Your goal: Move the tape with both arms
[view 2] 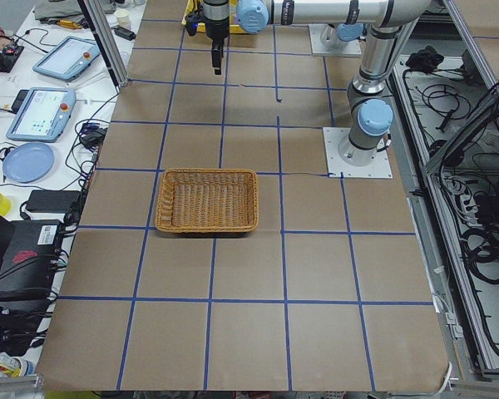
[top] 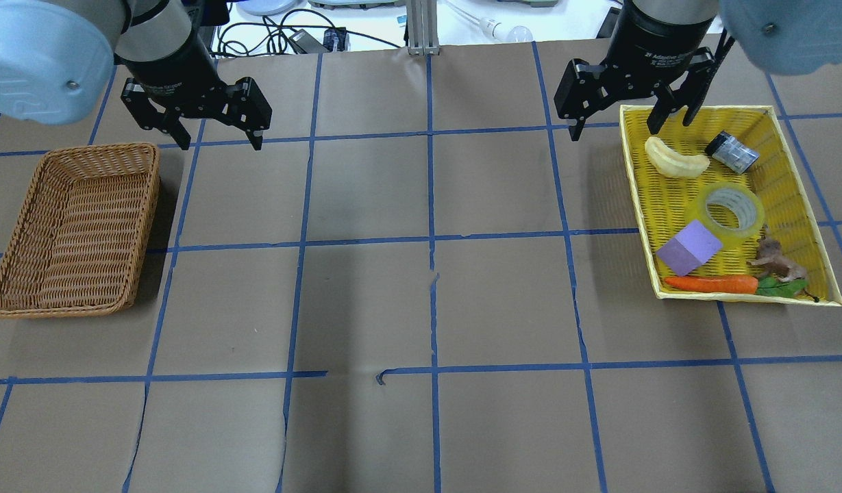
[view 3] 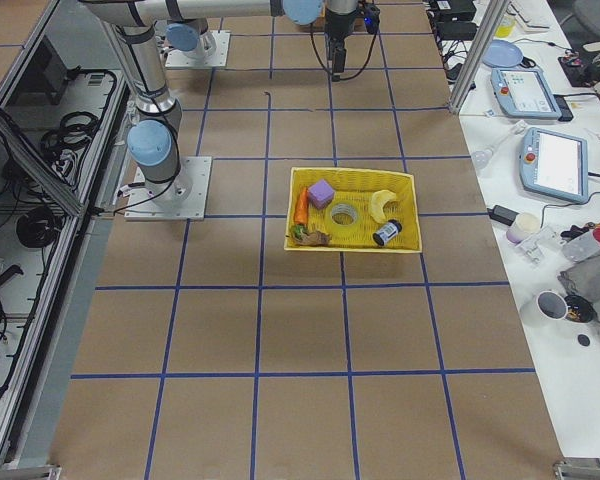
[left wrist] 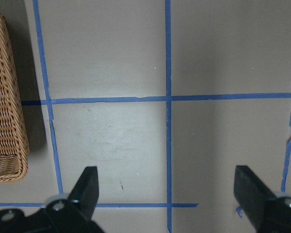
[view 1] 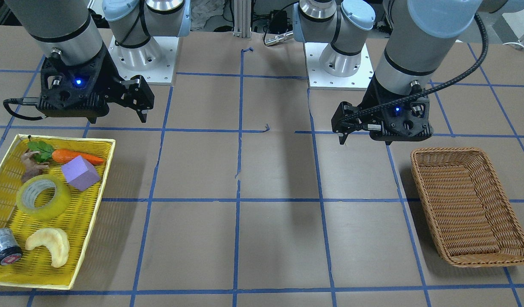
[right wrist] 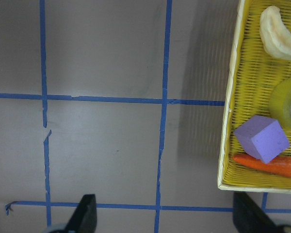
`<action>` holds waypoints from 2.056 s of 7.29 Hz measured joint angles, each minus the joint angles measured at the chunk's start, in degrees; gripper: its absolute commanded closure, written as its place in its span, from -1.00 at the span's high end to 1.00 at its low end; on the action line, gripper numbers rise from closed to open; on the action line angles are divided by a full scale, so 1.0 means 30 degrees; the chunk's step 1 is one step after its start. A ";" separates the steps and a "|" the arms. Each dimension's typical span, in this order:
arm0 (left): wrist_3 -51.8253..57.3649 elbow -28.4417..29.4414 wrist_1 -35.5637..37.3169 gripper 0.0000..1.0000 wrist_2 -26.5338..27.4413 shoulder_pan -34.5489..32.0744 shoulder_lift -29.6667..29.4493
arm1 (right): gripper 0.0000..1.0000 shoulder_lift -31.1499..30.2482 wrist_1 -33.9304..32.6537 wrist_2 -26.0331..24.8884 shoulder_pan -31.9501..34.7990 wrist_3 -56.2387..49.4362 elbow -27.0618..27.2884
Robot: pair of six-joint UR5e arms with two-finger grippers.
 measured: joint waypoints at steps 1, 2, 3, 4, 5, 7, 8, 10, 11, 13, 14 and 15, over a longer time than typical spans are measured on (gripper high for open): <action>0.0046 -0.0018 0.0009 1.00 -0.0029 0.0009 0.0016 | 1.00 0.0012 -0.0199 0.0001 0.0003 0.0177 0.0023; 0.0094 -0.0066 0.0013 1.00 -0.0043 0.0041 0.0016 | 1.00 0.0035 -0.0554 -0.0017 0.0003 0.0242 0.0046; 0.0108 -0.0100 0.0014 1.00 -0.0042 0.0067 0.0015 | 1.00 0.0059 -0.0719 -0.0030 0.0003 0.0247 0.0076; 0.0107 -0.0111 0.0015 1.00 -0.0039 0.0083 0.0013 | 1.00 0.0072 -0.0717 -0.0041 0.0003 0.0229 0.0104; 0.0103 -0.0128 0.0015 1.00 -0.0032 0.0086 0.0011 | 1.00 0.0091 -0.0639 -0.0054 0.0003 0.0204 0.0108; 0.0101 -0.0147 0.0015 1.00 -0.0012 0.0090 0.0027 | 1.00 0.0110 -0.0585 -0.0064 -0.0012 0.0148 0.0101; 0.0093 -0.0151 0.0015 1.00 -0.0009 0.0096 0.0037 | 1.00 0.0115 -0.0579 -0.0065 -0.0021 0.0125 0.0097; 0.0093 -0.0152 0.0015 1.00 -0.0034 0.0145 0.0039 | 1.00 0.0175 -0.0577 -0.0059 -0.0101 0.0059 0.0052; 0.0098 -0.0162 0.0015 1.00 -0.0052 0.0168 0.0040 | 1.00 0.0221 -0.0548 -0.0046 -0.0229 0.0014 -0.0002; 0.0100 -0.0176 0.0009 1.00 -0.0083 0.0213 0.0040 | 1.00 0.0226 -0.0416 -0.0185 -0.0352 -0.0029 -0.0063; 0.0100 -0.0180 -0.0004 1.00 -0.0092 0.0222 0.0048 | 1.00 0.0219 -0.0311 -0.0373 -0.0360 -0.0035 -0.0090; 0.0100 -0.0181 -0.0010 1.00 -0.0094 0.0228 0.0060 | 1.00 0.0215 -0.0273 -0.0457 -0.0357 -0.0036 -0.0099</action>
